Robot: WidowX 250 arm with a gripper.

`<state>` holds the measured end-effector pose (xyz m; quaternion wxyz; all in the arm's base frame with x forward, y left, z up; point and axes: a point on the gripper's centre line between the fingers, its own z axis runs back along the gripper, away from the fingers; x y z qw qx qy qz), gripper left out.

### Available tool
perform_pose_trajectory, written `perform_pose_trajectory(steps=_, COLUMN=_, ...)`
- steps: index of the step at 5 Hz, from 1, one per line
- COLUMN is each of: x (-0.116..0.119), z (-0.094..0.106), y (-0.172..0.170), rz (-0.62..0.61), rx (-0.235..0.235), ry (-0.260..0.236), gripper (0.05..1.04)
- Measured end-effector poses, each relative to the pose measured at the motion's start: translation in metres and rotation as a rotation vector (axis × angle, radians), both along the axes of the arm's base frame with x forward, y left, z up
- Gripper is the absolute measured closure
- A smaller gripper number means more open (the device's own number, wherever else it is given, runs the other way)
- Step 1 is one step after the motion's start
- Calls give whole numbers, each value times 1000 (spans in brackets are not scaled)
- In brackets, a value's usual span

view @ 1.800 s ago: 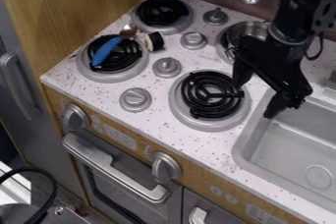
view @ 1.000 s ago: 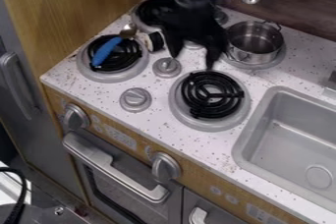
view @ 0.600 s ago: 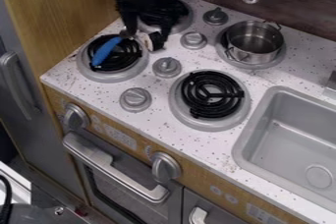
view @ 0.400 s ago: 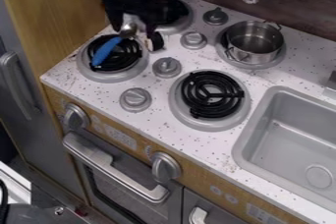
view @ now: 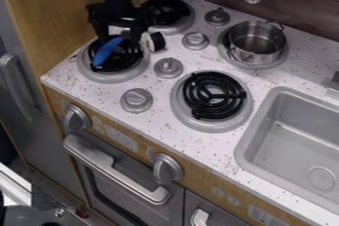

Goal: Move the blue object to the bottom right corner

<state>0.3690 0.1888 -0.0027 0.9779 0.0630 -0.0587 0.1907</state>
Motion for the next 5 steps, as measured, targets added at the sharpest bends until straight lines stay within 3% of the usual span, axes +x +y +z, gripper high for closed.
perform_pose_trajectory(steps=1, x=2, z=-14, y=12, rz=-4, rx=2, ry=43, gripper=85)
perform_pose_trajectory(steps=3, x=3, z=-26, y=29, rz=14, rx=4, ry=74, gripper=113)
perform_pose_trajectory(steps=5, x=-1, z=-31, y=35, rz=24, rx=-3, ry=109, gripper=660)
